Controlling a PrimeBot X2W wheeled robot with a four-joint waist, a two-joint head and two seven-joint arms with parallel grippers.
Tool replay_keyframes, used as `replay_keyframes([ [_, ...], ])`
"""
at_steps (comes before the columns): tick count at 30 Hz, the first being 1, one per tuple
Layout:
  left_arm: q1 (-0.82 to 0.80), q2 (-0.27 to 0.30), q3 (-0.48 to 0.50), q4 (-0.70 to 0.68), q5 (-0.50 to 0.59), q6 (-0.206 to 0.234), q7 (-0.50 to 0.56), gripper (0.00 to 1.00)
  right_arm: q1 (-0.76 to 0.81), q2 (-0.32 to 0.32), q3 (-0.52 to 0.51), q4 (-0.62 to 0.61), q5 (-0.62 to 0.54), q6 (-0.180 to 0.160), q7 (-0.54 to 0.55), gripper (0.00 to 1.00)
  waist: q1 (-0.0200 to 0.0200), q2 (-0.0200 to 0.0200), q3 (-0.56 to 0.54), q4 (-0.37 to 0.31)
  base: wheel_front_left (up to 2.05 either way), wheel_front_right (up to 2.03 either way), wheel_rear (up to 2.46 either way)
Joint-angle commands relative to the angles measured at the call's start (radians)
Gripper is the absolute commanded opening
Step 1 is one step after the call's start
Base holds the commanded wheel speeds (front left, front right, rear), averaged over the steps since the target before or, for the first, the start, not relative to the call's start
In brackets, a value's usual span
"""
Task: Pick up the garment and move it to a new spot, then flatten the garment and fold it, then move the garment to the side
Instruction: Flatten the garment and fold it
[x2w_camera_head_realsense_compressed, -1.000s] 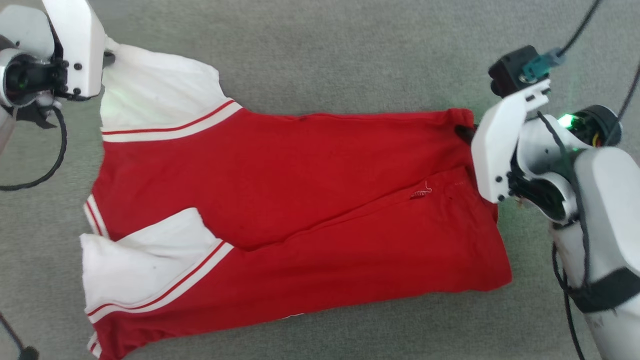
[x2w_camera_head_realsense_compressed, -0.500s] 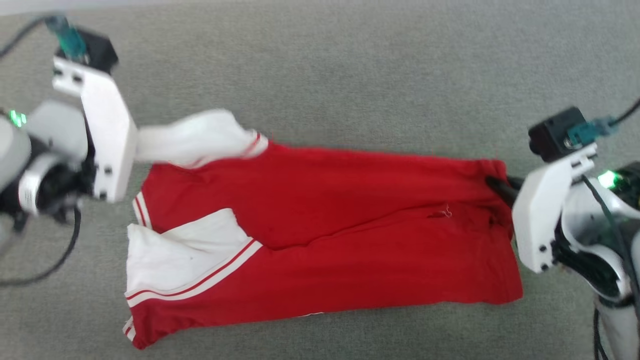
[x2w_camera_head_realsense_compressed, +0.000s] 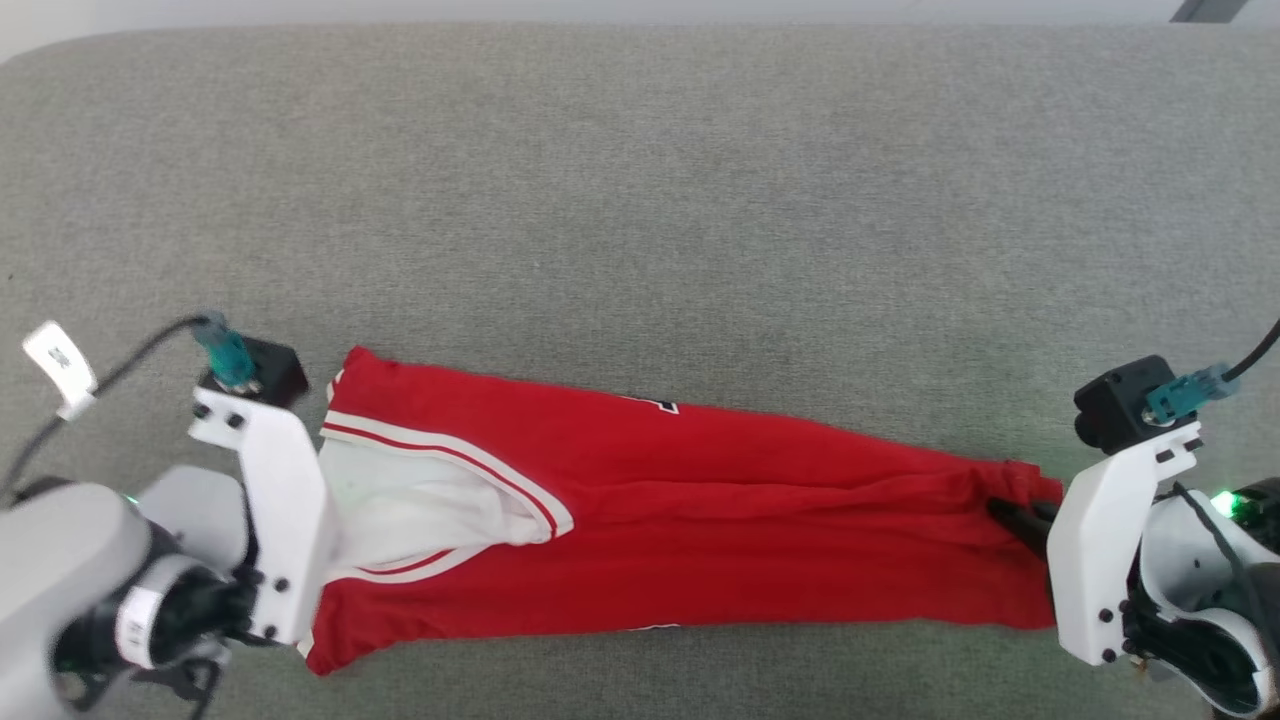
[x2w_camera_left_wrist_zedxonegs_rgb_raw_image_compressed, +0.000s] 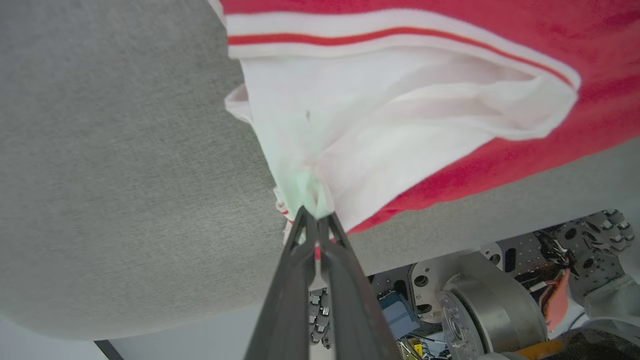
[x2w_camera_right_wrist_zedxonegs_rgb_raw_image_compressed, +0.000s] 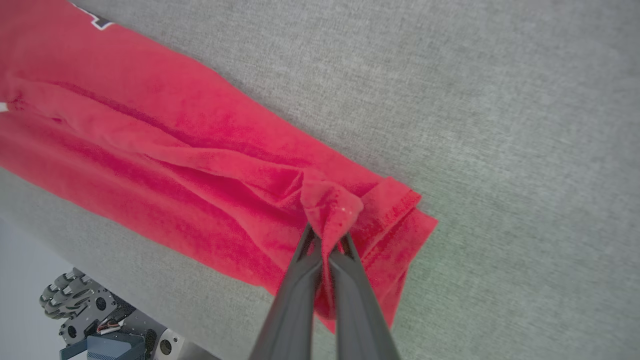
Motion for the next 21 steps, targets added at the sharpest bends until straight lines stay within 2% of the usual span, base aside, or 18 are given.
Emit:
replay_keyframes([
  [1, 0.029, -0.023, -0.006, 0.018, -0.010, -0.006, -0.022, 0.00, 0.006, 0.013, -0.003, 0.018, 0.004, 0.000, -0.018, 0.00, 0.0000, 0.0000, -0.001, 0.008, 0.00, 0.00, 0.00],
  [2, 0.043, -0.034, -0.004, 0.032, -0.023, -0.012, -0.036, 0.00, 0.005, 0.016, 0.000, 0.031, -0.001, 0.000, -0.027, 0.10, 0.0000, 0.0000, -0.001, 0.012, 0.00, 0.00, 0.00],
  [3, 0.056, -0.047, -0.001, 0.048, -0.030, -0.021, -0.053, 0.05, 0.004, 0.022, 0.009, 0.041, 0.007, 0.000, -0.034, 0.25, 0.0000, 0.0000, -0.002, 0.015, 0.00, 0.00, 0.00],
  [4, 0.062, -0.058, 0.002, 0.063, -0.031, -0.034, -0.074, 0.38, -0.001, 0.025, 0.012, 0.046, 0.010, 0.000, -0.047, 0.42, 0.0000, 0.0000, -0.002, 0.018, 0.00, 0.00, 0.00],
  [5, 0.070, -0.068, 0.007, 0.081, -0.031, -0.046, -0.097, 0.88, -0.006, 0.023, 0.012, 0.053, 0.004, 0.000, -0.059, 0.65, 0.0000, 0.0000, -0.004, 0.020, 0.00, 0.00, 0.00],
  [6, 0.079, -0.075, 0.010, 0.098, -0.034, -0.056, -0.117, 1.00, -0.006, 0.023, 0.016, 0.061, 0.003, 0.000, -0.067, 1.00, 0.0000, 0.0000, -0.005, 0.023, 0.00, 0.00, 0.00],
  [12, 0.117, -0.105, 0.056, 0.149, -0.047, -0.123, -0.267, 1.00, 0.004, 0.021, 0.008, 0.067, 0.006, 0.000, -0.099, 1.00, 0.0000, 0.0000, -0.019, 0.041, 0.00, 0.00, 0.00],
  [21, 0.192, -0.113, 0.124, 0.194, -0.031, -0.193, -0.527, 1.00, 0.039, 0.043, -0.095, 0.071, -0.014, 0.000, -0.104, 1.00, 0.0000, 0.0000, -0.031, 0.077, 0.00, 0.00, 0.00],
])
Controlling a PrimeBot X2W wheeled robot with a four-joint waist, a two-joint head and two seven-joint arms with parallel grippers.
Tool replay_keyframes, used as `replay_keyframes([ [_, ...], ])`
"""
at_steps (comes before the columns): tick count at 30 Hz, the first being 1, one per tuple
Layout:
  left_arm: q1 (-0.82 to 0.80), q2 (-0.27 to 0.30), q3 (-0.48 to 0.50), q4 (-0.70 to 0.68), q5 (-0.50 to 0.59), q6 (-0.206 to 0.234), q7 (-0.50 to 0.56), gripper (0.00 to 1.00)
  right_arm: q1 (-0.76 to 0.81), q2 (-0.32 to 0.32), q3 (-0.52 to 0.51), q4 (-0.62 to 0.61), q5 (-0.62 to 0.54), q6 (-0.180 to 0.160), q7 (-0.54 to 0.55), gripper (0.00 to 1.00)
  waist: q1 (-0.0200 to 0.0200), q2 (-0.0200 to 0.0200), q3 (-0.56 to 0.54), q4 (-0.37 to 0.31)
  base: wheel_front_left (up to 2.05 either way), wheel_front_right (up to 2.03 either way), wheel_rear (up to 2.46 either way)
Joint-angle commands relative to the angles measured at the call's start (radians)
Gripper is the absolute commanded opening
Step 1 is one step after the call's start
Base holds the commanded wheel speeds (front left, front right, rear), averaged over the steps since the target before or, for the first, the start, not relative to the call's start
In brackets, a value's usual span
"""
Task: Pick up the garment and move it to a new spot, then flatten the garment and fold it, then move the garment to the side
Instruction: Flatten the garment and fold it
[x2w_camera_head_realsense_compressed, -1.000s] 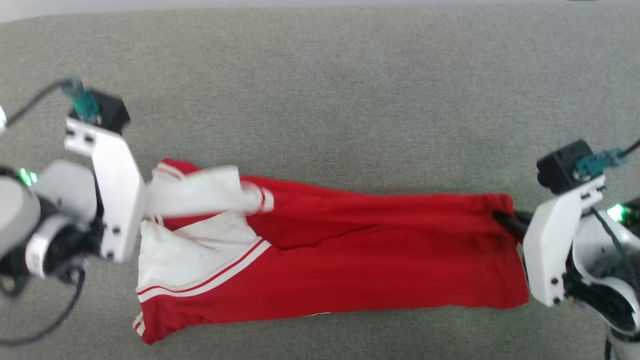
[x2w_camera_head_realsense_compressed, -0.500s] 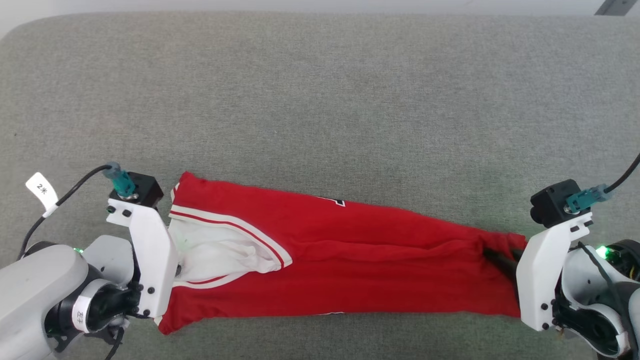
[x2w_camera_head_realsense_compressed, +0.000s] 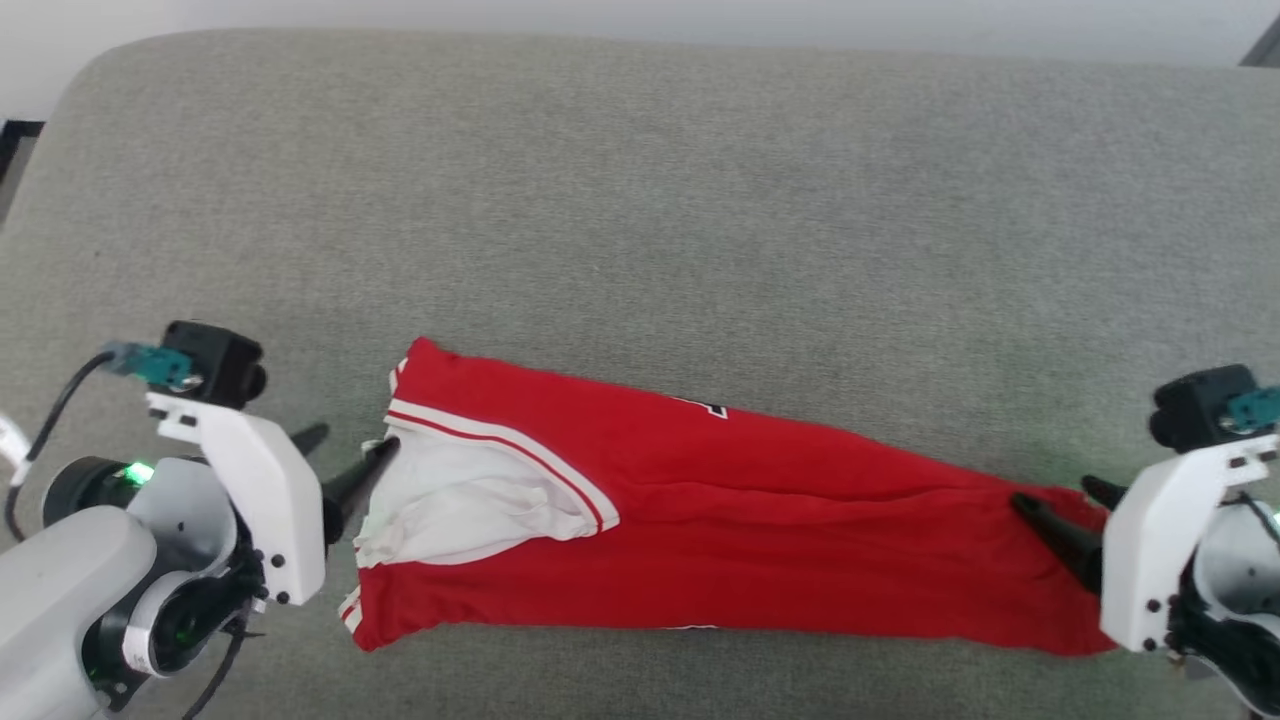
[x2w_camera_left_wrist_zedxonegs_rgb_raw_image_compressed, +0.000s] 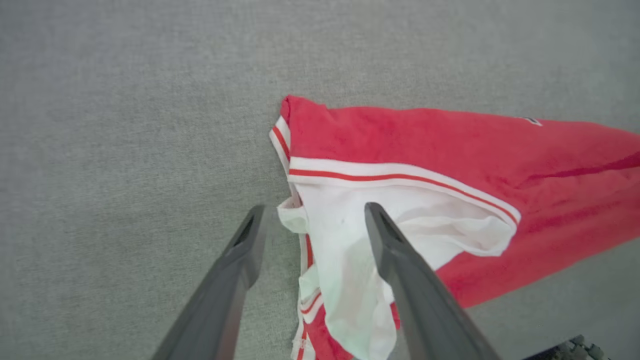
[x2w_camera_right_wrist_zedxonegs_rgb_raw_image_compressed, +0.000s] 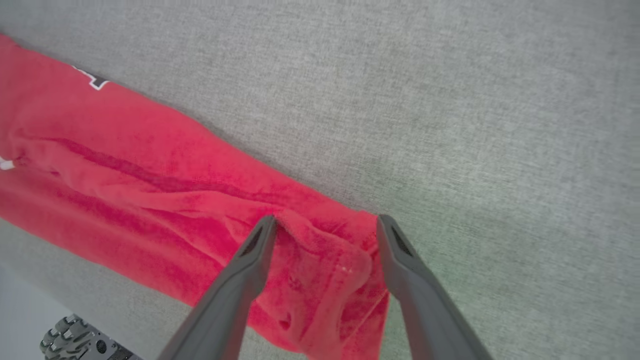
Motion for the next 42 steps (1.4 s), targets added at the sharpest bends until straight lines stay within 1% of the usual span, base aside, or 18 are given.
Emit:
replay_keyframes([
  [1, 0.020, -0.001, 0.011, 0.008, 0.006, -0.007, -0.035, 1.00, 0.010, 0.008, -0.015, -0.004, -0.007, 0.000, 0.002, 1.00, 0.0000, -0.0001, -0.002, 0.009, 0.00, 0.00, 0.00],
  [4, 0.050, -0.007, 0.033, 0.028, 0.023, -0.025, -0.143, 1.00, 0.029, 0.018, -0.063, -0.010, -0.016, 0.000, 0.007, 1.00, 0.0000, -0.0001, -0.004, 0.025, 0.00, 0.00, 0.00],
  [5, 0.074, -0.011, 0.048, 0.045, 0.030, -0.031, -0.213, 1.00, 0.042, 0.029, -0.096, -0.013, -0.017, 0.000, 0.020, 1.00, 0.0000, -0.0001, -0.006, 0.034, 0.00, 0.00, 0.00],
  [6, 0.085, -0.012, 0.057, 0.053, 0.036, -0.030, -0.251, 1.00, 0.050, 0.036, -0.112, -0.013, -0.017, 0.000, 0.032, 1.00, 0.0000, -0.0001, -0.006, 0.039, 0.00, 0.00, 0.00],
  [10, 0.136, -0.025, 0.084, 0.083, 0.039, -0.037, -0.380, 1.00, 0.087, 0.062, -0.160, -0.016, -0.012, 0.000, 0.089, 1.00, 0.0000, -0.0001, -0.008, 0.054, 0.00, 0.00, 0.00],
  [11, 0.147, -0.027, 0.084, 0.087, 0.041, -0.048, -0.402, 1.00, 0.093, 0.069, -0.169, -0.014, -0.013, 0.000, 0.099, 1.00, 0.0000, -0.0001, -0.007, 0.058, 0.00, 0.00, 0.00],
  [13, 0.166, -0.035, 0.094, 0.103, 0.047, -0.055, -0.457, 1.00, 0.104, 0.083, -0.176, -0.004, -0.015, 0.000, 0.110, 1.00, 0.0000, -0.0001, -0.006, 0.067, 0.00, 0.00, 0.00],
  [18, 0.207, -0.062, 0.121, 0.140, 0.060, -0.081, -0.534, 1.00, 0.097, 0.112, -0.173, 0.065, 0.003, 0.000, 0.104, 1.00, 0.0000, -0.0001, -0.003, 0.085, 0.00, 0.00, 0.00],
  [21, 0.238, -0.078, 0.161, 0.168, 0.076, -0.092, -0.555, 1.00, 0.075, 0.109, -0.139, 0.126, 0.002, 0.000, 0.077, 1.00, 0.0000, -0.0001, -0.002, 0.093, 0.00, 0.00, 0.00],
  [23, 0.259, -0.100, 0.208, 0.182, 0.089, -0.104, -0.559, 1.00, 0.059, 0.127, -0.115, 0.182, 0.026, 0.000, 0.067, 1.00, 0.0000, -0.0001, -0.003, 0.097, 0.00, 0.00, 0.00],
  [24, 0.268, -0.113, 0.246, 0.187, 0.108, -0.110, -0.559, 1.00, 0.055, 0.123, -0.095, 0.207, 0.031, 0.001, 0.072, 0.92, 0.0000, -0.0001, -0.004, 0.101, 0.00, 0.00, 0.00],
  [25, 0.286, -0.131, 0.288, 0.190, 0.129, -0.119, -0.560, 1.00, 0.049, 0.118, -0.074, 0.228, 0.041, 0.003, 0.072, 0.31, 0.0000, -0.0001, -0.004, 0.104, 0.00, 0.00, 0.00],
  [26, 0.311, -0.149, 0.328, 0.198, 0.147, -0.124, -0.560, 1.00, 0.038, 0.120, -0.064, 0.243, 0.055, 0.003, 0.060, 0.00, 0.0000, -0.0001, -0.005, 0.106, 0.00, 0.00, 0.00],
  [29, 0.375, -0.204, 0.442, 0.216, 0.216, -0.152, -0.560, 1.00, 0.011, 0.104, -0.044, 0.272, 0.084, 0.002, 0.046, 0.00, 0.0000, -0.0001, -0.008, 0.113, 0.00, 0.00, 0.00],
  [32, 0.440, -0.258, 0.551, 0.233, 0.298, -0.187, -0.560, 1.00, -0.017, 0.088, -0.040, 0.268, 0.119, 0.002, 0.040, 0.00, 0.0000, -0.0001, -0.015, 0.114, 0.00, 0.00, 0.00],
  [39, 0.570, -0.404, 0.797, 0.254, 0.473, -0.286, -0.560, 1.00, -0.043, 0.036, -0.090, 0.233, 0.168, 0.002, 0.039, 0.00, 0.0000, -0.0001, -0.036, 0.100, 0.00, 0.00, 0.00],
  [40, 0.570, -0.404, 0.797, 0.254, 0.473, -0.286, -0.560, 1.00, -0.043, 0.036, -0.090, 0.233, 0.168, 0.002, 0.039, 0.00, 0.0000, -0.0001, -0.036, 0.100, 0.00, 0.00, 0.00],
  [42, 0.600, -0.443, 0.852, 0.255, 0.529, -0.318, -0.560, 1.00, -0.043, 0.021, -0.112, 0.230, 0.165, 0.002, 0.044, 0.00, 0.0000, -0.0001, -0.043, 0.093, 0.00, 0.00, 0.00],
])
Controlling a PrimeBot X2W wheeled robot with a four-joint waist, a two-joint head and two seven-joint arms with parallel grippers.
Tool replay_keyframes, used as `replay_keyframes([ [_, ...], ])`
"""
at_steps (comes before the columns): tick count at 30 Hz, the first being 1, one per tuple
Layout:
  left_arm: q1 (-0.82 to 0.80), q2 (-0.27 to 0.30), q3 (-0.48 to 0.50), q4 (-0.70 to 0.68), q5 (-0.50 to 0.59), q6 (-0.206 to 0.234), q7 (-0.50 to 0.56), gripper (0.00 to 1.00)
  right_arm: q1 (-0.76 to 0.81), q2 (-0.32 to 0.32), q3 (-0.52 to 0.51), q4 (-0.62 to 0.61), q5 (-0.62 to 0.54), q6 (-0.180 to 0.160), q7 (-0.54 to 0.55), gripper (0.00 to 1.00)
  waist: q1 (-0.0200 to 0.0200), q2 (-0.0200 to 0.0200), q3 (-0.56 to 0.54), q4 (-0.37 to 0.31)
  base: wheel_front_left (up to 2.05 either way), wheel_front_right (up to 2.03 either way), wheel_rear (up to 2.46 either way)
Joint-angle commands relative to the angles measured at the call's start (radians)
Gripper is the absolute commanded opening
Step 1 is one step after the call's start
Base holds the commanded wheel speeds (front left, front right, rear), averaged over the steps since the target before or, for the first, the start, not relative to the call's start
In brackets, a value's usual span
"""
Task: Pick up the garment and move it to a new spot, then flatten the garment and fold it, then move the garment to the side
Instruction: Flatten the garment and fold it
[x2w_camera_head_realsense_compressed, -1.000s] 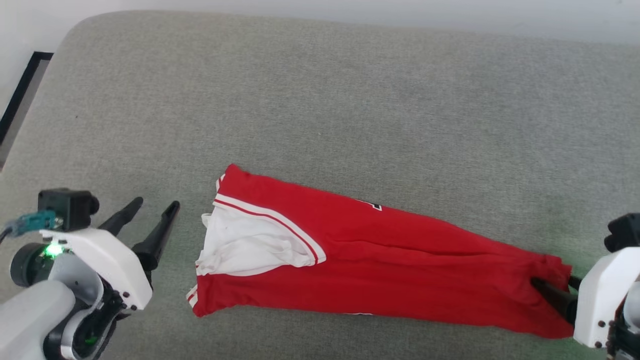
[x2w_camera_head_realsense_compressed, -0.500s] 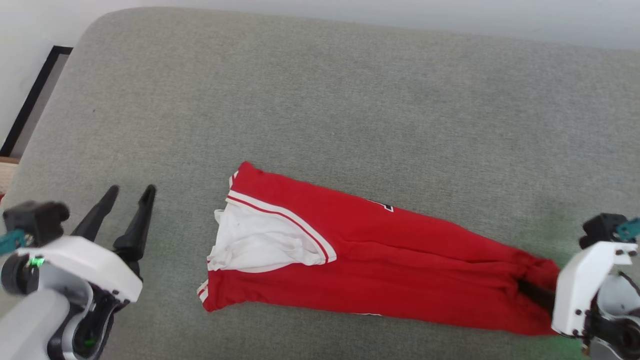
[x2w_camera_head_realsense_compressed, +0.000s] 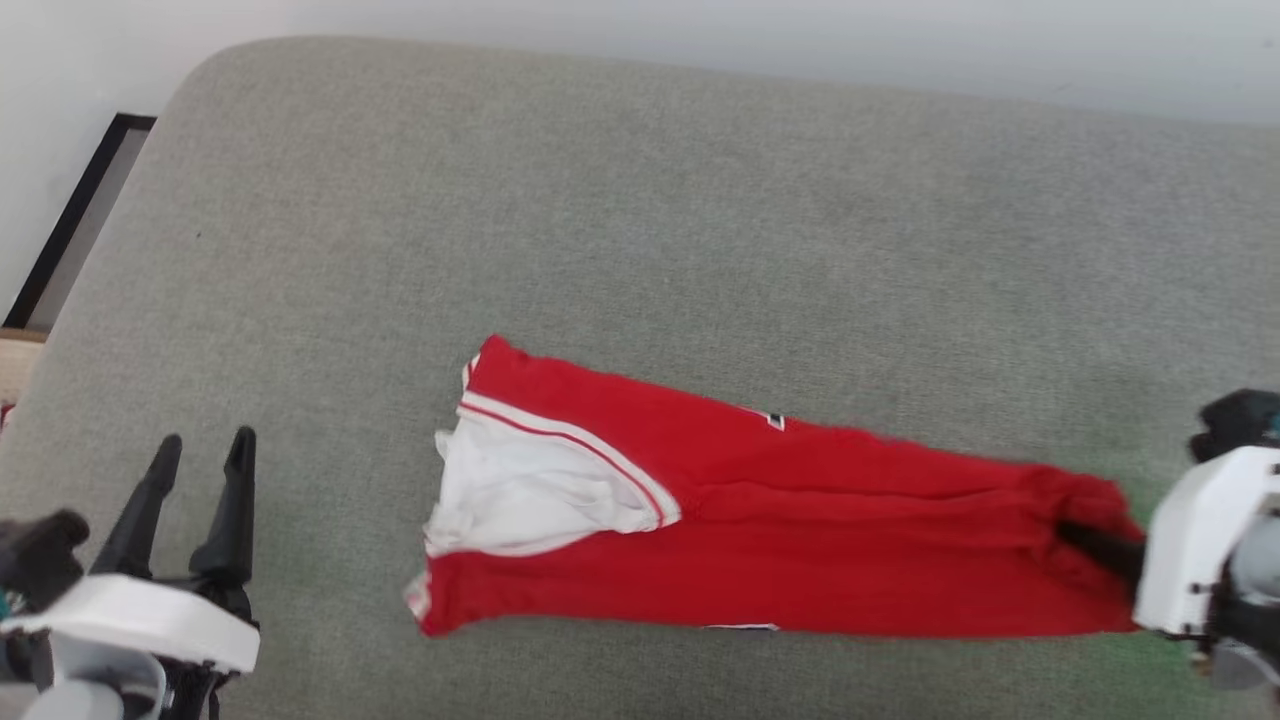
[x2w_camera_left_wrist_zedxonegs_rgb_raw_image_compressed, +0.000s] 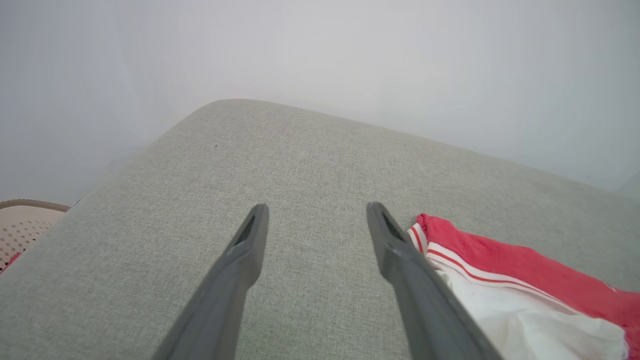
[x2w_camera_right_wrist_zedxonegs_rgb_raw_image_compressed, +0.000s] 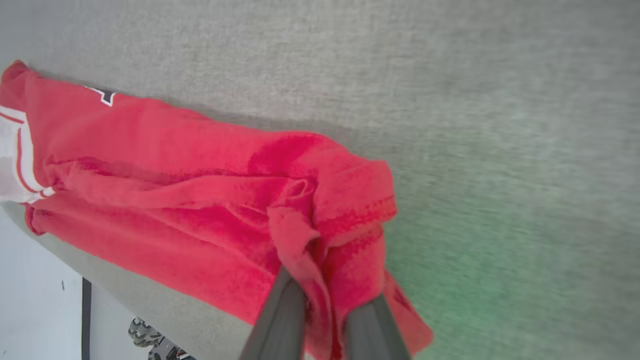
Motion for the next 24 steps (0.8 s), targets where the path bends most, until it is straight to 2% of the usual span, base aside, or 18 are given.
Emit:
replay_keyframes([
  [1, 0.009, -0.010, 0.015, -0.001, 0.010, -0.007, -0.005, 1.00, -0.005, -0.006, -0.007, -0.002, -0.004, 0.005, 0.000, 0.00, 0.0000, -0.0001, -0.004, -0.005, 0.00, 0.00, 0.00],
  [6, 0.060, -0.099, 0.123, 0.007, 0.103, -0.056, -0.005, 1.00, -0.022, -0.053, -0.100, 0.035, 0.011, 0.003, -0.008, 0.00, 0.0000, -0.0001, -0.016, -0.025, 0.00, 0.00, 0.00],
  [12, 0.091, -0.175, 0.185, -0.001, 0.181, -0.081, -0.005, 1.00, -0.063, -0.116, -0.207, 0.140, -0.029, 0.003, -0.050, 0.00, 0.0000, -0.0001, -0.027, -0.046, 0.00, 0.00, 0.00],
  [19, 0.111, -0.195, 0.191, -0.040, 0.203, -0.083, -0.005, 1.00, -0.114, -0.156, -0.263, 0.259, -0.091, 0.003, -0.118, 0.00, 0.0000, -0.0001, -0.034, -0.067, 0.00, 0.00, 0.00],
  [24, 0.128, -0.202, 0.203, -0.065, 0.193, -0.084, -0.005, 1.00, -0.118, -0.139, -0.225, 0.232, -0.042, 0.003, -0.110, 0.00, 0.0000, -0.0001, -0.043, -0.079, 0.00, 0.00, 0.00],
])
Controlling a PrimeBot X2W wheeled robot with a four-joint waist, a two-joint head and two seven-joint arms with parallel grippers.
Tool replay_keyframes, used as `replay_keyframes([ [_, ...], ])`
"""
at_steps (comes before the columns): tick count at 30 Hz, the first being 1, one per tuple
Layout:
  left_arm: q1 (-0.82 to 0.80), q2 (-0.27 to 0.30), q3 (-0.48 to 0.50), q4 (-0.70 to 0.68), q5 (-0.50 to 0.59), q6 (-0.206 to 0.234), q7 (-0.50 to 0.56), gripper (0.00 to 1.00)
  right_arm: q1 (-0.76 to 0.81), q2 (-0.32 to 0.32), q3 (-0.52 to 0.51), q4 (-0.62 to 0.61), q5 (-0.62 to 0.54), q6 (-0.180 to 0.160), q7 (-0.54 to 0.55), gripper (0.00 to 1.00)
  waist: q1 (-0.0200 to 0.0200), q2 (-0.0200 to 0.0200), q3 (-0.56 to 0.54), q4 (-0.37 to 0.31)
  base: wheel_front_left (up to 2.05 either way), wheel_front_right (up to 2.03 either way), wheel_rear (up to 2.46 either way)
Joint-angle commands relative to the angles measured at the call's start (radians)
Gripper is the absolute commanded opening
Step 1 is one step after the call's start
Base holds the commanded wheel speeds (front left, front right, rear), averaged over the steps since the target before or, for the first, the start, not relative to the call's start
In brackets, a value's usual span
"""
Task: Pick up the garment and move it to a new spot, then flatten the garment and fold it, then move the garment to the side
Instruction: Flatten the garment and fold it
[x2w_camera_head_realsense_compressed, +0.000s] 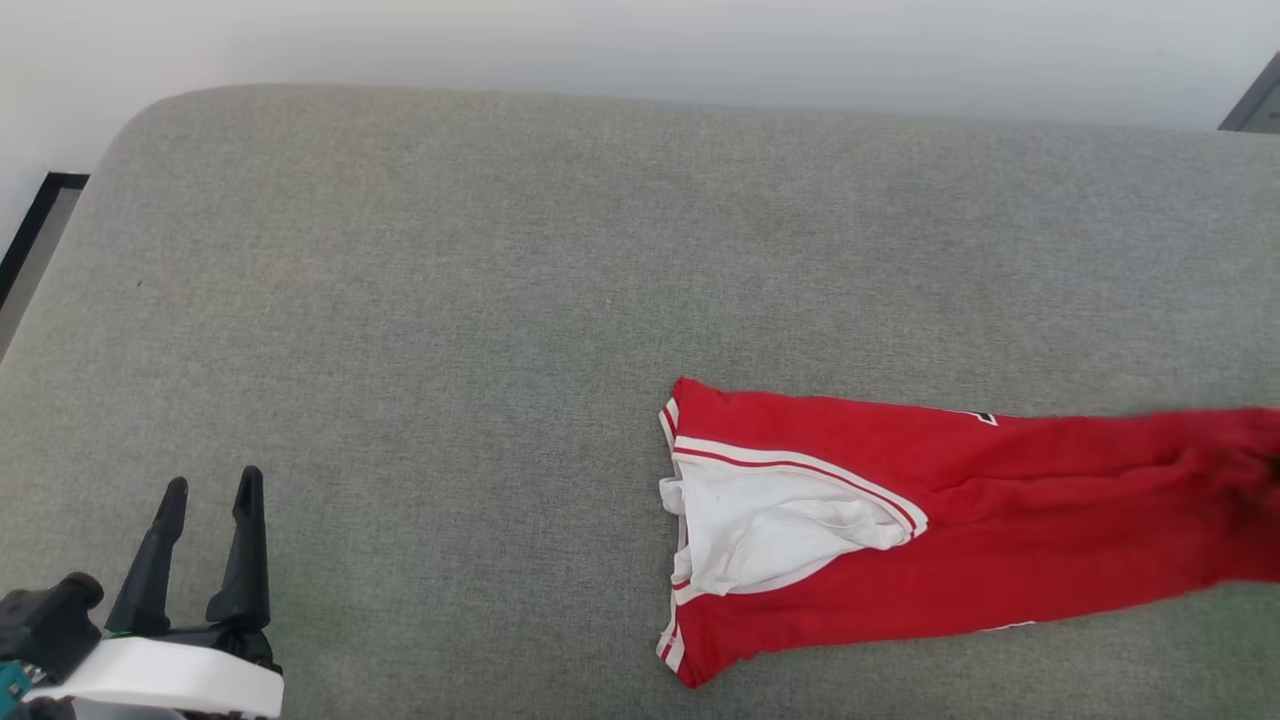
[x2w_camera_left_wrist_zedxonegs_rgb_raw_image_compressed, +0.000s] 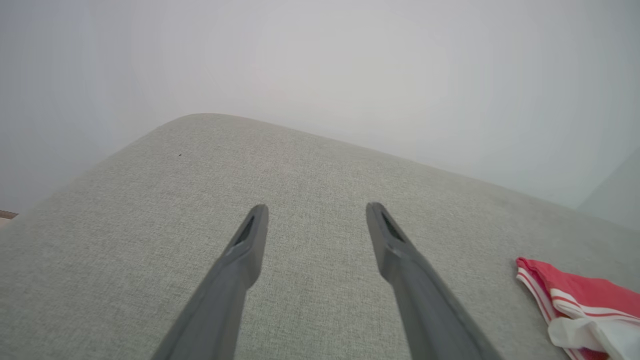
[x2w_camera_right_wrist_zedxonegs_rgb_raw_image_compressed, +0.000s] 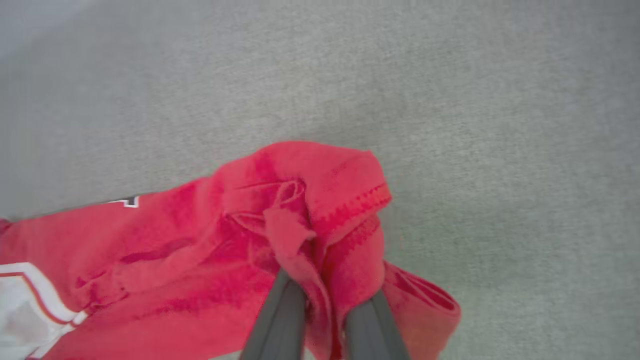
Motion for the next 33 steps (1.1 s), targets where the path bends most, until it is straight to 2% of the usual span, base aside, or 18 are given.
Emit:
replay_keyframes([
  [1, 0.020, -0.002, 0.008, -0.007, 0.002, -0.004, -0.005, 1.00, 0.008, 0.015, 0.017, -0.038, 0.036, 0.000, 0.015, 0.00, 0.0000, -0.0001, -0.005, -0.005, 0.00, 0.00, 0.00],
  [7, 0.027, -0.011, 0.010, -0.011, 0.003, -0.004, -0.005, 1.00, 0.080, 0.071, 0.100, -0.254, 0.139, 0.000, 0.072, 0.00, 0.0000, -0.0001, -0.012, -0.006, 0.00, 0.00, 0.00],
  [13, 0.018, -0.019, -0.002, -0.015, -0.003, -0.004, -0.005, 1.00, 0.115, 0.146, 0.224, -0.418, 0.148, 0.000, 0.115, 0.00, 0.0000, -0.0001, -0.015, 0.012, 0.00, 0.00, 0.00],
  [19, -0.006, -0.021, -0.023, -0.010, -0.011, -0.004, -0.005, 1.00, 0.090, 0.194, 0.350, -0.434, 0.132, 0.000, 0.124, 0.00, 0.0000, -0.0001, -0.012, 0.044, 0.00, 0.00, 0.00],
  [25, -0.027, -0.029, -0.046, -0.001, -0.020, -0.004, -0.005, 1.00, 0.045, 0.231, 0.466, -0.358, 0.118, 0.000, 0.081, 0.00, 0.0000, -0.0001, -0.011, 0.086, 0.00, 0.00, 0.00],
  [26, -0.027, -0.029, -0.048, 0.000, -0.021, -0.004, -0.005, 1.00, 0.036, 0.229, 0.481, -0.344, 0.110, 0.000, 0.070, 0.02, 0.0000, -0.0001, -0.011, 0.093, 0.00, 0.00, 0.00],
  [28, -0.028, -0.030, -0.052, 0.003, -0.023, -0.004, -0.005, 1.00, 0.023, 0.227, 0.503, -0.317, 0.101, 0.000, 0.046, 0.63, 0.0000, -0.0001, -0.011, 0.103, 0.00, 0.00, 0.00],
  [29, -0.030, -0.033, -0.051, 0.006, -0.026, -0.004, -0.005, 1.00, 0.018, 0.226, 0.513, -0.306, 0.100, 0.000, 0.035, 1.00, 0.0000, -0.0001, -0.012, 0.106, 0.00, 0.00, 0.00],
  [33, -0.016, -0.030, -0.044, 0.010, -0.027, -0.004, -0.005, 1.00, 0.000, 0.214, 0.520, -0.299, 0.110, 0.000, 0.000, 1.00, 0.0000, -0.0001, -0.027, 0.104, 0.00, 0.00, 0.00],
])
